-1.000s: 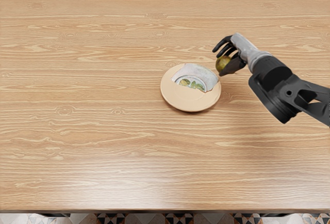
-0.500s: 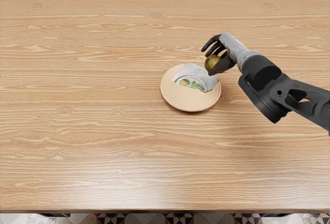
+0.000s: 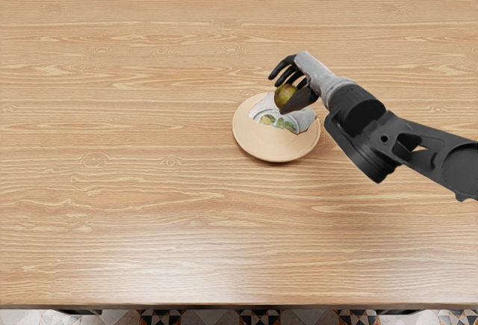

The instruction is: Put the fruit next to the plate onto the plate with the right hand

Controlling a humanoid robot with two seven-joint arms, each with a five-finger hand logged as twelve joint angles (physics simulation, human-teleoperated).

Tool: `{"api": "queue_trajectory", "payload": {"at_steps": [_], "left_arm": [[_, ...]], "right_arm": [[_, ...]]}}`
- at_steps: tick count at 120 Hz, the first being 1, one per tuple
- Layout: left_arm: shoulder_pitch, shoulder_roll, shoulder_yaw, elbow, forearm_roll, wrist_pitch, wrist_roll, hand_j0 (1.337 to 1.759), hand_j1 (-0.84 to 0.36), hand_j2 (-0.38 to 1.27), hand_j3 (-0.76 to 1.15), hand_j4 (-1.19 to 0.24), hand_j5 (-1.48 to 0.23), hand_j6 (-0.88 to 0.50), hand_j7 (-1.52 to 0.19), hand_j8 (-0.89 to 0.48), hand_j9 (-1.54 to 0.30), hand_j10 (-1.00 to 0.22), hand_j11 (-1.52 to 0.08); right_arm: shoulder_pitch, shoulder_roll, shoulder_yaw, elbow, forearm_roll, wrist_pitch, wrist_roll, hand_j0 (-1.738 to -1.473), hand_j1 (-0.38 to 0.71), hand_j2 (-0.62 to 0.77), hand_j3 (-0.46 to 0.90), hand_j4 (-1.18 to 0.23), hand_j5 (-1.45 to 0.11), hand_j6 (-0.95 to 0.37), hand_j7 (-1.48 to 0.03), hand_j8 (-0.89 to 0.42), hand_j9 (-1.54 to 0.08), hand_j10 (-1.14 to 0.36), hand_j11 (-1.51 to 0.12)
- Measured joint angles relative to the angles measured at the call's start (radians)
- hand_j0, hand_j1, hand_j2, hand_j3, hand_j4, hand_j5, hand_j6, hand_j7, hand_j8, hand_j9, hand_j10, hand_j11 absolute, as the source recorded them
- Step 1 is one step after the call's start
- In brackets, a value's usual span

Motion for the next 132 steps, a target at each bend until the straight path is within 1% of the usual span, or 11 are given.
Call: {"api": "queue_trajectory", "payload": {"at_steps": [41, 67, 89, 115, 132], "left_arm": [[0.0, 0.0, 0.0, 0.0, 0.0, 0.0, 0.0, 1.658, 0.35, 0.0, 0.0, 0.0, 0.0, 0.0, 0.0, 0.0, 0.0, 0.0, 0.0], [0.0, 0.0, 0.0, 0.0, 0.0, 0.0, 0.0, 1.658, 0.35, 0.0, 0.0, 0.0, 0.0, 0.0, 0.0, 0.0, 0.0, 0.0, 0.0], [0.0, 0.0, 0.0, 0.0, 0.0, 0.0, 0.0, 1.658, 0.35, 0.0, 0.0, 0.0, 0.0, 0.0, 0.0, 0.0, 0.0, 0.0, 0.0], [0.0, 0.0, 0.0, 0.0, 0.0, 0.0, 0.0, 1.658, 0.35, 0.0, 0.0, 0.0, 0.0, 0.0, 0.0, 0.0, 0.0, 0.0, 0.0], [0.0, 0.0, 0.0, 0.0, 0.0, 0.0, 0.0, 1.658, 0.35, 0.0, 0.0, 0.0, 0.0, 0.0, 0.0, 0.0, 0.0, 0.0, 0.0]], "right_arm": [[-0.015, 0.048, -0.005, -0.012, -0.002, -0.002, 0.0, -1.658, 0.26, 0.21, 0.0, -0.59, -0.78, -0.59, -0.77, -0.42, -0.78, -0.47, -0.78], [-0.032, 0.074, -0.01, -0.034, -0.003, -0.002, 0.0, -1.658, 0.26, 0.22, 0.0, -0.58, -0.78, -0.59, -0.77, -0.43, -0.78, -0.48, -0.78], [-0.049, 0.114, -0.012, -0.067, -0.007, -0.003, 0.0, -1.658, 0.26, 0.21, 0.0, -0.58, -0.78, -0.59, -0.77, -0.42, -0.78, -0.47, -0.78], [-0.067, 0.127, -0.012, -0.078, -0.012, -0.004, 0.0, -1.658, 0.26, 0.21, 0.0, -0.58, -0.78, -0.59, -0.77, -0.42, -0.78, -0.47, -0.78], [-0.075, 0.131, -0.013, -0.079, -0.014, -0.005, 0.0, -1.658, 0.25, 0.18, 0.0, -0.57, -0.76, -0.58, -0.75, -0.43, -0.76, -0.48, -0.75]]}}
